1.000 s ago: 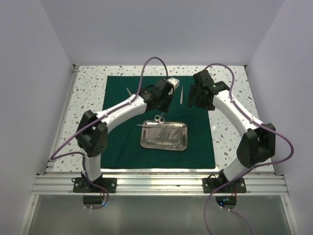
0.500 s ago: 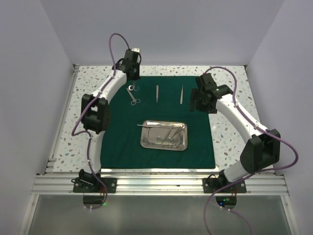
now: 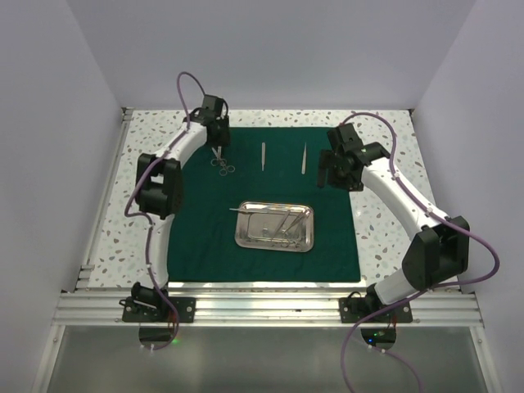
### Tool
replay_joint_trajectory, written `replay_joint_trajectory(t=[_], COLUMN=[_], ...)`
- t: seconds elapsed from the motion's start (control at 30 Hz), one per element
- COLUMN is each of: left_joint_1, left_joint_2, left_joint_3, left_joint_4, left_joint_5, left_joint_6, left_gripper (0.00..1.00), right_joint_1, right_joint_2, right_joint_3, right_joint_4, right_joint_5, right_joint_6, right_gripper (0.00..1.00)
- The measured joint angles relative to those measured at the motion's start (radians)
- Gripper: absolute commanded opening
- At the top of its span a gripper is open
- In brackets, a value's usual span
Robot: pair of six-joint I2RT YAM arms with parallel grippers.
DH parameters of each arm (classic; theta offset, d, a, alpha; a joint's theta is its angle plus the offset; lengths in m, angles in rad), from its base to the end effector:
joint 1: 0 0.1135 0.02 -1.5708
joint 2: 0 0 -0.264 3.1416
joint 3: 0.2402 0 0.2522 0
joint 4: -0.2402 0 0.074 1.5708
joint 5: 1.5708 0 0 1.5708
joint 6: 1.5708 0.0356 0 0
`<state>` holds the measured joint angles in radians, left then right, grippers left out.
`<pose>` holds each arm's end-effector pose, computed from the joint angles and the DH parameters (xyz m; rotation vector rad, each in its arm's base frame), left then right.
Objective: Open and lay out the surgical kit
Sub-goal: Place the medical item in the surgical kit, then pick up the medical item from the container.
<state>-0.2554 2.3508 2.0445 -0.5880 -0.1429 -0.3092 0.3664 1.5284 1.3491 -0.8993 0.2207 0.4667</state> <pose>0.5099 -0.1279 0.1993 -0.1277 2.4505 -0.0718 0.2940 0.1045 0.2968 0.2030 2.5980 0.0008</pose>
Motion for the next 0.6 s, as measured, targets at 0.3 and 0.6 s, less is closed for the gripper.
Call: replay_joint_trajectory(t=[0.3, 0.6], left_joint_1=[-0.011, -0.057], left_joint_2=[-0.387, -0.896], left_joint_3=[-0.494, -0.915], left_joint_4=[0.019, 0.019], left_joint_5=[0.066, 0.122], left_joint_6=[-0.052, -0.306], left_gripper=[0.63, 0.62], right_joint_1=[0.0, 0.005], right_joint_2=[0.0, 0.0], right_joint_3=[-0.021, -0.031], right_joint_4=[0.002, 0.0], right_joint_5=[0.001, 0.017], right_joint_6=[0.006, 0.016], right_gripper=[0.8, 0.8])
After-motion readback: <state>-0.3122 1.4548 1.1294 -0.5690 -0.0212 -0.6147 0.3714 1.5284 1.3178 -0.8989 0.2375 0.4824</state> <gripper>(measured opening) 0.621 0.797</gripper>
